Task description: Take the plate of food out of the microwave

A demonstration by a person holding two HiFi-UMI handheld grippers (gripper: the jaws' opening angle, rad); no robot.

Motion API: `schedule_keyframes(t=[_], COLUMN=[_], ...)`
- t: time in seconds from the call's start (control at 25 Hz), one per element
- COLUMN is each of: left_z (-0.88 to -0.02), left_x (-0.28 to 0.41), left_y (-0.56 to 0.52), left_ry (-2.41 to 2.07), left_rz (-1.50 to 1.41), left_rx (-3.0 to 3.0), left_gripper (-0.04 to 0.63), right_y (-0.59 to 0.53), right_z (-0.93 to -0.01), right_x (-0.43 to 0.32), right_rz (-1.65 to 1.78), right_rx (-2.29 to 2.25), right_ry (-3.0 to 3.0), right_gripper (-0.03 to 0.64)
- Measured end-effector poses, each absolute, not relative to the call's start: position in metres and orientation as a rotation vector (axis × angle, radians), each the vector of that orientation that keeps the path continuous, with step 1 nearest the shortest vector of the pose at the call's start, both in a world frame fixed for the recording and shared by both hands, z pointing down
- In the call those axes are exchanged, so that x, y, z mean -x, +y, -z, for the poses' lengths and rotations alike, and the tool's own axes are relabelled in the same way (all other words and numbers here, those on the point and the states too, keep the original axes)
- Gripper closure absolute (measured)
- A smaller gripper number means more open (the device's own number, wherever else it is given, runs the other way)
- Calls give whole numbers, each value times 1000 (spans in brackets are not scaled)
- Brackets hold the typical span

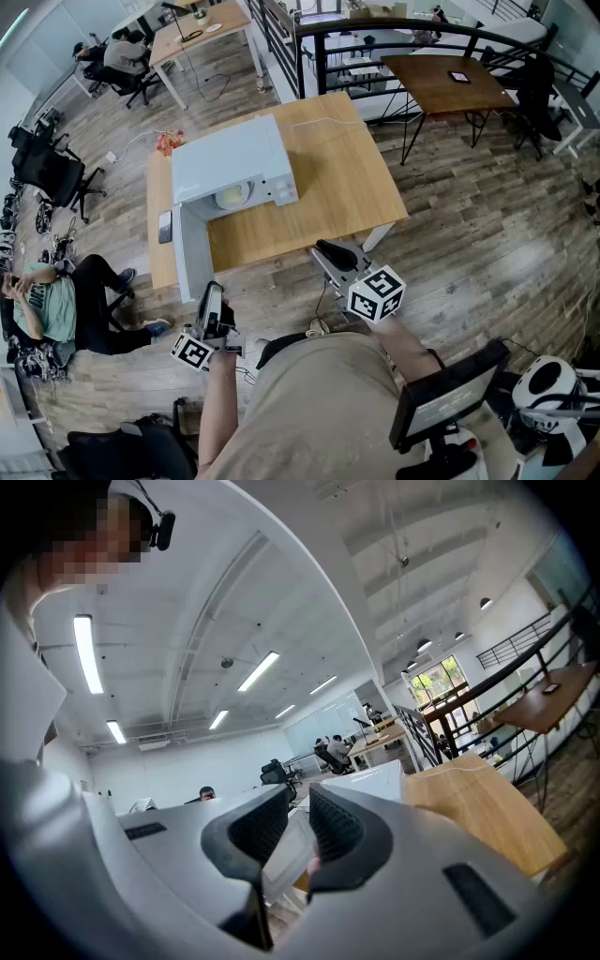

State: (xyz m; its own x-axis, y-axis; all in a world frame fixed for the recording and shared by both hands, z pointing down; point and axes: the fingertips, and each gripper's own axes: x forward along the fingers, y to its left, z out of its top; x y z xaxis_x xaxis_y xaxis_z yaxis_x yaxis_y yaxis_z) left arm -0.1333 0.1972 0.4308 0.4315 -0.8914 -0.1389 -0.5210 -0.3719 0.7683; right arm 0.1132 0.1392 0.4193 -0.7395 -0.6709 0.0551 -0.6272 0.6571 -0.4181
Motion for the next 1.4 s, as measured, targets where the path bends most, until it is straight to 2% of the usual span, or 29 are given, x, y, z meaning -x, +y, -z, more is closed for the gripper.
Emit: schedule_keyframes(t=[1.0, 1.4], left_z=[-446, -468], left_x=[132, 186], left_y=[186, 191], left_ry=[-1043, -1066], left_rz=[681, 615], left_rx=[-2028, -1994], left_gripper=[492, 492], right_y=[164, 157], right_z=[-439, -447], right_x=[-77, -28], right_rz=[784, 878], right_rx=[1017, 1036], right_ry=[2775, 2757], right_gripper=[535, 535])
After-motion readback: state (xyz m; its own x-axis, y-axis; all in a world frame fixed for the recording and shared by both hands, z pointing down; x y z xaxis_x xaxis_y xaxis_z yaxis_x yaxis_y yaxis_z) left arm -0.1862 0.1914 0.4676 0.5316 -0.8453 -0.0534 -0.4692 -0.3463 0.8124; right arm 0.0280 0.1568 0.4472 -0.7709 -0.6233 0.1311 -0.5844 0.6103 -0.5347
